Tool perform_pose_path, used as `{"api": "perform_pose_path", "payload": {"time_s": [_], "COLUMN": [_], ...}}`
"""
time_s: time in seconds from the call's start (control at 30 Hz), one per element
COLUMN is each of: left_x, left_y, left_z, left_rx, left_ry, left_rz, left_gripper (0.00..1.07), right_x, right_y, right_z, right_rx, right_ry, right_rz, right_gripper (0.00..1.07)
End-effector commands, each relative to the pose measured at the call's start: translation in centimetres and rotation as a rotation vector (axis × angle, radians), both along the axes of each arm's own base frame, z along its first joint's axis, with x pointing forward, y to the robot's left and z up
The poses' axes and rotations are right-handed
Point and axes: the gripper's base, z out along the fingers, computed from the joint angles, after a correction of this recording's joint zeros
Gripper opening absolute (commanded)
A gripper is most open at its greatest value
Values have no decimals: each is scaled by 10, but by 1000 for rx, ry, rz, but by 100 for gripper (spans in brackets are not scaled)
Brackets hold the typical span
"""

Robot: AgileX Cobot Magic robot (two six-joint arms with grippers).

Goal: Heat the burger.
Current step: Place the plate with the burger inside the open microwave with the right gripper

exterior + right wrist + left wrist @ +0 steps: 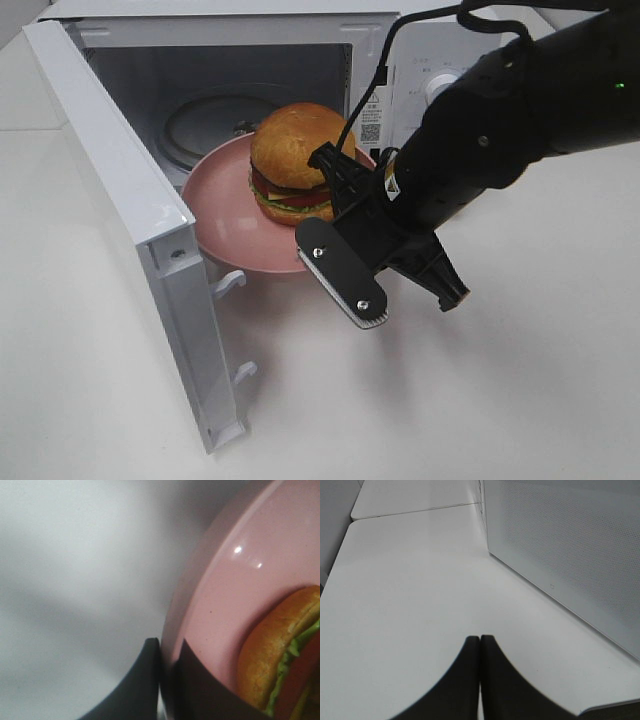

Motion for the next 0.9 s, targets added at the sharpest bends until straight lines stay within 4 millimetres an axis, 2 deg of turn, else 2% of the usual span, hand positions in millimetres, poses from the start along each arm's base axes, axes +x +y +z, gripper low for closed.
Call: {"api": "perform_pose_path", "payload": {"time_s": [0.03, 0.9], "left_x": [-3, -3], "left_y": [0, 0], "left_z": [0, 0], "left_rx": [-1, -1], "left_ry": [-35, -35], "left_rz": [0, 0], "left_gripper": [0, 0], "right_x": [8, 71], "right_y": [7, 63], "right_z": [7, 8], "right_rx": [13, 83], "right_ry": [-25, -22], "right_rz": [14, -58], "right_gripper": [0, 0]}}
